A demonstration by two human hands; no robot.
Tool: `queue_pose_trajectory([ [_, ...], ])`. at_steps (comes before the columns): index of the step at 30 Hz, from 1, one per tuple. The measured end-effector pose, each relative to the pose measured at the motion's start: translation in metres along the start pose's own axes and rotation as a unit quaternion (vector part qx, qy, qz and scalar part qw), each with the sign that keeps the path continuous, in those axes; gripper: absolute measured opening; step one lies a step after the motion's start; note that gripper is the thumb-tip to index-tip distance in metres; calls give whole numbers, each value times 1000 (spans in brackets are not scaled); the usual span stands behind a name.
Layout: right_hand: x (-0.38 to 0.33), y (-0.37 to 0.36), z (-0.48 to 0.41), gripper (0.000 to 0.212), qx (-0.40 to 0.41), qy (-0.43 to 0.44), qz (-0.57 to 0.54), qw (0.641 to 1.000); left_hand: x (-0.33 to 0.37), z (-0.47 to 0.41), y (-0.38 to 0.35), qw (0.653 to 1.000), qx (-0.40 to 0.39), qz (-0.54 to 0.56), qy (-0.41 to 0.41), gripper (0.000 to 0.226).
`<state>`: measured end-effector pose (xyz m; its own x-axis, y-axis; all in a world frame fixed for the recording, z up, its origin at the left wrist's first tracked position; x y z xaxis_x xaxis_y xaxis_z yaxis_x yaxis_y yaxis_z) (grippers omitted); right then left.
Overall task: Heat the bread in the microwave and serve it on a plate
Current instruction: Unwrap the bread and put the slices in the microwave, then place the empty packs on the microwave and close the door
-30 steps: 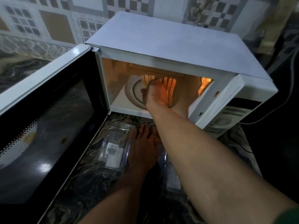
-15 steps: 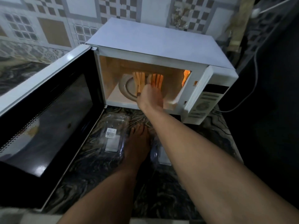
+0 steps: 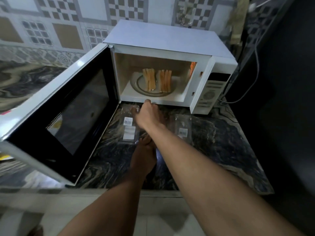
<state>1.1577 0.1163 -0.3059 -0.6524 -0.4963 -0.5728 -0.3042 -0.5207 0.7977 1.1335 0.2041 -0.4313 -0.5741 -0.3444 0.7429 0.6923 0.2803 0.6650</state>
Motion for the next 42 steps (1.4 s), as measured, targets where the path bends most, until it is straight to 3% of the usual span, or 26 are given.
queue_pose_trajectory([
  [4, 0, -27, 16, 46, -25, -7, -29, 999, -12, 25, 9, 999, 37, 28, -26, 26],
  [7, 5, -40, 20, 59, -56, -27, -45, 997, -21, 34, 17, 994, 73, -54, -56, 17],
  [10, 11, -50, 20, 61, -66, -38, -43, 996, -41, 39, 24, 986, 126, -109, -8, 19],
  [14, 19, -61, 23, 65, -73, -58, -49, 994, -46, 47, 35, 959, 274, -6, 72, 6],
  [17, 27, -68, 26, 47, -62, -61, -46, 995, -30, 39, 50, 933, 328, 82, 119, 13],
  [19, 32, -71, 28, 35, -62, -65, -57, 994, -24, 32, 62, 923, 299, 141, 198, 23],
  [22, 34, -71, 28, 25, -65, -81, -73, 992, -28, 23, 73, 926, 218, 126, 280, 32],
  [33, 45, -74, 34, 25, -54, -177, -159, 970, -40, 16, 87, 916, 153, 155, 337, 33],
  [42, 43, -63, 43, 22, -38, -163, -110, 980, -35, 14, 87, 927, 139, 104, 333, 34],
])
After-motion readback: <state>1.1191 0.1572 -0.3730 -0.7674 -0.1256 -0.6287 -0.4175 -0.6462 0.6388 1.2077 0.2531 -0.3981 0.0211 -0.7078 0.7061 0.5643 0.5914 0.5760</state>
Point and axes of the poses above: each hand's wrist, its own z-axis away from the middle knuckle, its own y-axis out of the back of the hand, x = y × z, the point moved 2 cm from there along -z, towards the middle knuckle, and after that the axes turned 12 degrees about -x, right-handed, at the moved point
